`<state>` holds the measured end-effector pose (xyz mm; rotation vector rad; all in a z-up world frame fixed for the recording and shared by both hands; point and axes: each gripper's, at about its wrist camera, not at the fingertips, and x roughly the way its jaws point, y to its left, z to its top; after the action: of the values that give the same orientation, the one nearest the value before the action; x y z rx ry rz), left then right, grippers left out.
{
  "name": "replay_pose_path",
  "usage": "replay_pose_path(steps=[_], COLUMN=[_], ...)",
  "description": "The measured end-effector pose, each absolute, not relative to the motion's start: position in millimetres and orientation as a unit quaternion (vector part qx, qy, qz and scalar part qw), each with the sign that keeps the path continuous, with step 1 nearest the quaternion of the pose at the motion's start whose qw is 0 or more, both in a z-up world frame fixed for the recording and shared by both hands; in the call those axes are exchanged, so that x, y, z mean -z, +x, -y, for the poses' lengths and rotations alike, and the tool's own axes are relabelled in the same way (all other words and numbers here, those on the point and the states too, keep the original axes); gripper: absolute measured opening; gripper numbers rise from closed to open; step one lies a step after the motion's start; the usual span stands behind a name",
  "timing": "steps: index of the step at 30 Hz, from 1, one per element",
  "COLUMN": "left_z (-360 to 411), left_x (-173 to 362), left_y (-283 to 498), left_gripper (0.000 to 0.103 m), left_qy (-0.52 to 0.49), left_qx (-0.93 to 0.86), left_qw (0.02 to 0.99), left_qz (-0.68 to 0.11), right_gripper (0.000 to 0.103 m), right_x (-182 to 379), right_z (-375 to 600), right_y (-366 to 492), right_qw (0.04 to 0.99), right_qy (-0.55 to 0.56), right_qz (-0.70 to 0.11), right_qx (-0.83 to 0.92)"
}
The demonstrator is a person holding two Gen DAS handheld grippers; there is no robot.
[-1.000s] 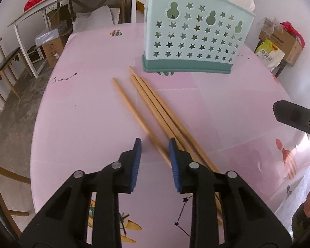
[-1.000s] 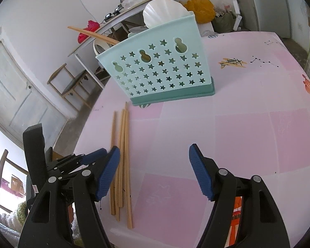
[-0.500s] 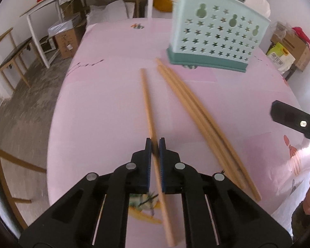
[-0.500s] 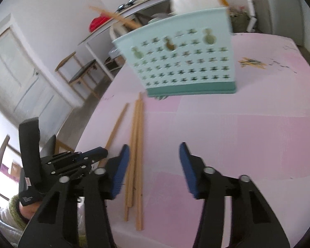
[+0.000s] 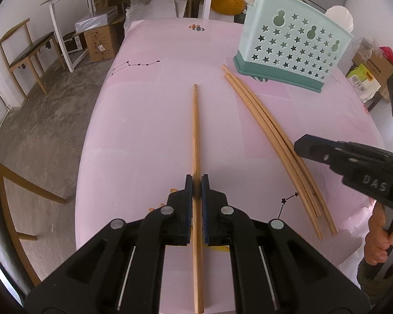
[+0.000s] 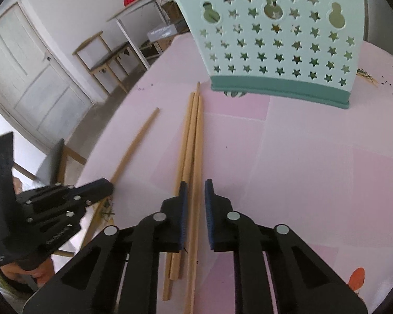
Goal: Organize utensils
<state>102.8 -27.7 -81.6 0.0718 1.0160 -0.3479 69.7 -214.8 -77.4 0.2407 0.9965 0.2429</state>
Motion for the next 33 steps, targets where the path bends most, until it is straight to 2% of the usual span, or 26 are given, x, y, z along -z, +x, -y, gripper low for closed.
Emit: replay_pose_path(steps=[3, 17, 20, 21, 24, 33], left_z=[27, 21, 23, 22, 32, 50], left_x=[81, 76, 76, 75, 75, 79], left_y=[102, 79, 85, 87, 102, 148], left_gripper=[0.005, 0.006, 0.011, 0.014, 0.015, 0.015], left_qy=[0.032, 0.03, 0.034, 0.035, 0.048, 0.06], left_qx=[0.167, 0.191, 0.186, 0.183, 0.179, 0.168], left_qw=[0.858, 0.831, 0.833, 0.834, 0.834, 0.843], left_qz=[-0.484, -0.521, -0.52, -0.52, -0.519, -0.508], right_gripper=[0.006, 0.006, 0.009, 0.016, 0.025, 0.025], right_x=[82, 75, 72, 71, 69, 75], right_z=[213, 256, 260, 261, 259, 257], right_y=[71, 20, 15, 17, 29, 64], right_qw=[0.864, 0.845, 0.849, 0.851, 0.858, 0.868], right_qy=[0.108, 0.099, 0.086, 0.084, 0.075, 0.074], right_qz=[-0.48, -0.521, -0.519, -0.517, -0.506, -0.49], right_qx=[-0.109, -0.058, -0.047, -0.046, -0.039, -0.024])
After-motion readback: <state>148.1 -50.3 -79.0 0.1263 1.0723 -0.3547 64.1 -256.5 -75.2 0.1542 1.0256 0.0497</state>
